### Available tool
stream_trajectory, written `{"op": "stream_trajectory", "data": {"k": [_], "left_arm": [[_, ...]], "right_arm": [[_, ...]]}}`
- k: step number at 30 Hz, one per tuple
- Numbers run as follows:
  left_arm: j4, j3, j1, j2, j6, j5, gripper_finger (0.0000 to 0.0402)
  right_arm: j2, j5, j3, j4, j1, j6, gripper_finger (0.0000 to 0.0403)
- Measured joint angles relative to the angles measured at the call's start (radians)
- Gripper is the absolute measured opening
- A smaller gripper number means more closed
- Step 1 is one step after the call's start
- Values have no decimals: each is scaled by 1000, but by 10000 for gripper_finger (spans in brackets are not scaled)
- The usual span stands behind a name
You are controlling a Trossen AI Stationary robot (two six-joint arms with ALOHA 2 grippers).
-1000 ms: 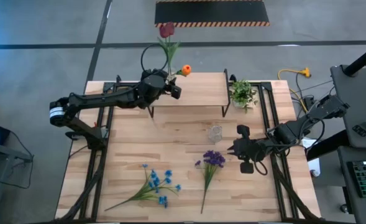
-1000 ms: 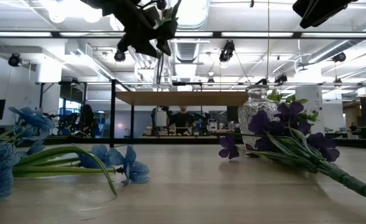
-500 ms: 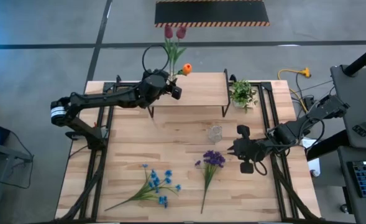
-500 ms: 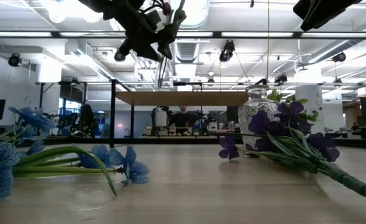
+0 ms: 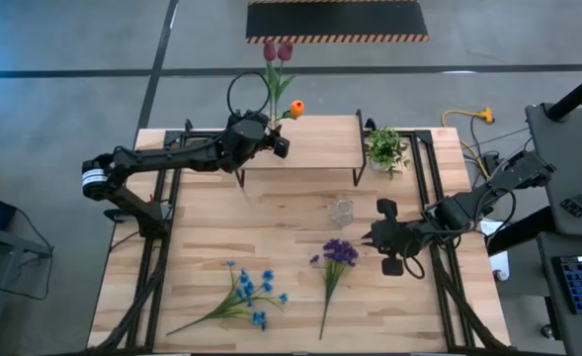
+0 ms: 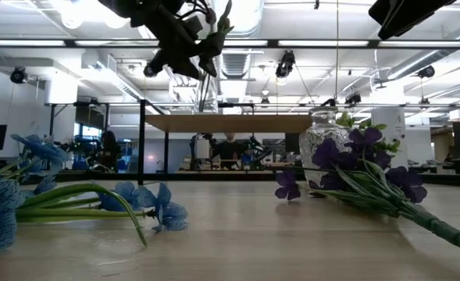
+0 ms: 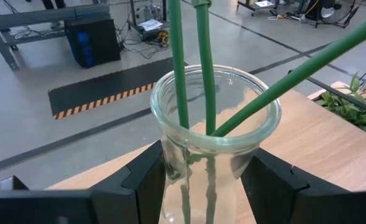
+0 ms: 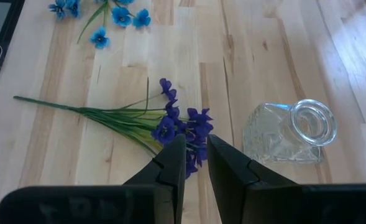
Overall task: Pick and place flowers into a vace then onto a shelf
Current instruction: Put the left transparent vase with the tulips on the shelf
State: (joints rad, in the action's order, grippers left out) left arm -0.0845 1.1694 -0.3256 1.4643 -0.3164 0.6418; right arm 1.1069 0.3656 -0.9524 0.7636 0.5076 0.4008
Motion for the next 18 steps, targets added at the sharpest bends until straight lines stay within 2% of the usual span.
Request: {"op": "stream_trajectory", "data": {"k": [18], "left_arm": [[2,-15,0,3,-18,3,171]], "right_arm": [[0,0,5,0,0,0,56]]}}
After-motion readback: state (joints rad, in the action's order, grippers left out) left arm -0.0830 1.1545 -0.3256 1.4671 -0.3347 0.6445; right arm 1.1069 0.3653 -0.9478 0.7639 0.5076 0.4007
